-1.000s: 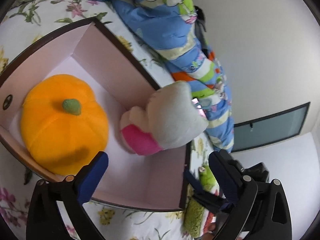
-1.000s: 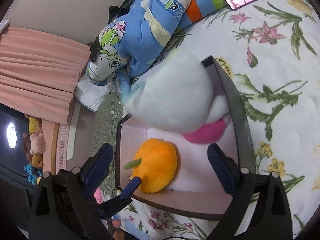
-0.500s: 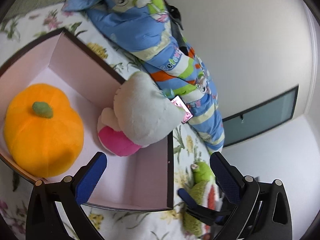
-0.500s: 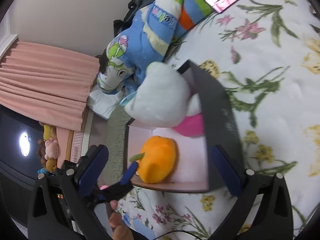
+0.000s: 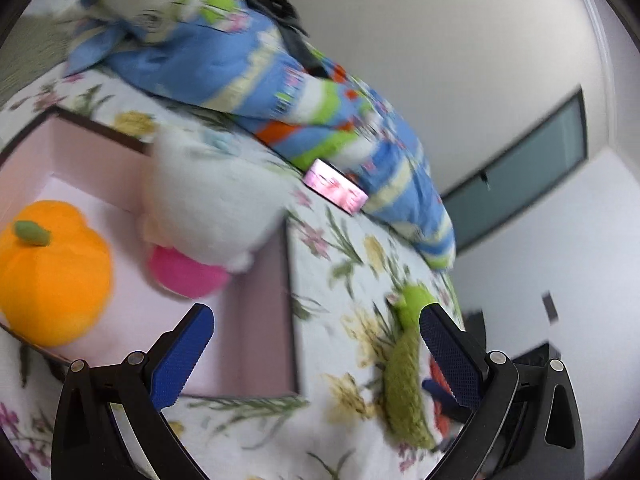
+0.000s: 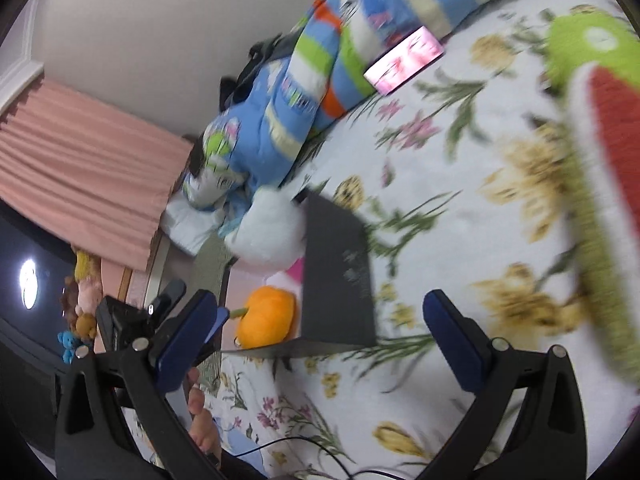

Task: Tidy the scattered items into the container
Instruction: 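Move both tools to the green plush toy and close on it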

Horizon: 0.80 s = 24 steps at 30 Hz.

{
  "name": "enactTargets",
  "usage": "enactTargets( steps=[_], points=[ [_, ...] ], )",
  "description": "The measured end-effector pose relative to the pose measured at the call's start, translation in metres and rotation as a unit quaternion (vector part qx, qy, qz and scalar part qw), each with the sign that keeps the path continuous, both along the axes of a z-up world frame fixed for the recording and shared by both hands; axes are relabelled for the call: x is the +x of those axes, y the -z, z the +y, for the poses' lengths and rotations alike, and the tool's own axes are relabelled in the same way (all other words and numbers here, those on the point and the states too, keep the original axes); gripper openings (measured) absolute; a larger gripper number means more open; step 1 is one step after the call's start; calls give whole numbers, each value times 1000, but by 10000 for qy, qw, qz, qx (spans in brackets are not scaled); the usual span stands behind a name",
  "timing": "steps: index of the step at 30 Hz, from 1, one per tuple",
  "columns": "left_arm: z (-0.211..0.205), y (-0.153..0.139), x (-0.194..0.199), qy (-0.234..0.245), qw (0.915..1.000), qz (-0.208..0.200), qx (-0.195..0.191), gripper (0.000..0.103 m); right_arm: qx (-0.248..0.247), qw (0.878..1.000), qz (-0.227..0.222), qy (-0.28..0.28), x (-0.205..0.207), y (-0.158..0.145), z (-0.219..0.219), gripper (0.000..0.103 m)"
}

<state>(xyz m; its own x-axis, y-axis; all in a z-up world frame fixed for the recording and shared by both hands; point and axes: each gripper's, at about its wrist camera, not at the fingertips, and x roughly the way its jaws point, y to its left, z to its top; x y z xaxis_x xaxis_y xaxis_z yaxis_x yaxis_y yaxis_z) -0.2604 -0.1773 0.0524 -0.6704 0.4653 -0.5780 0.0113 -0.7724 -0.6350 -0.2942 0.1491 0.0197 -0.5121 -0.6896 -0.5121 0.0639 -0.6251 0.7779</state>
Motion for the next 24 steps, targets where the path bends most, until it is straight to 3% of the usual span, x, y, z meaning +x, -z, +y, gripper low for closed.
enactTargets(
  steps=[6,10,16,18,20,24],
  points=[
    [99,0,-18,867,9959,-167,-177,102,251,9977,203,592,2,-11,94,103],
    [168,3,-39,1344,9907,-192,-122,102,64,9962,65,866,-5,2,154,103],
    [228,35,-107,1355,9868,-671,574,102,-320,9932,-70,1115,-39,19,226,103],
    [246,43,-135,1236,9880,-705,605,102,-456,9927,-243,1087,-67,28,247,103],
    [263,51,-163,1150,9891,-759,521,102,-338,9921,-543,1081,-108,38,263,103],
    [295,68,-227,1267,9855,-1097,-259,102,-51,9866,-960,1320,-163,72,287,103]
  ],
)
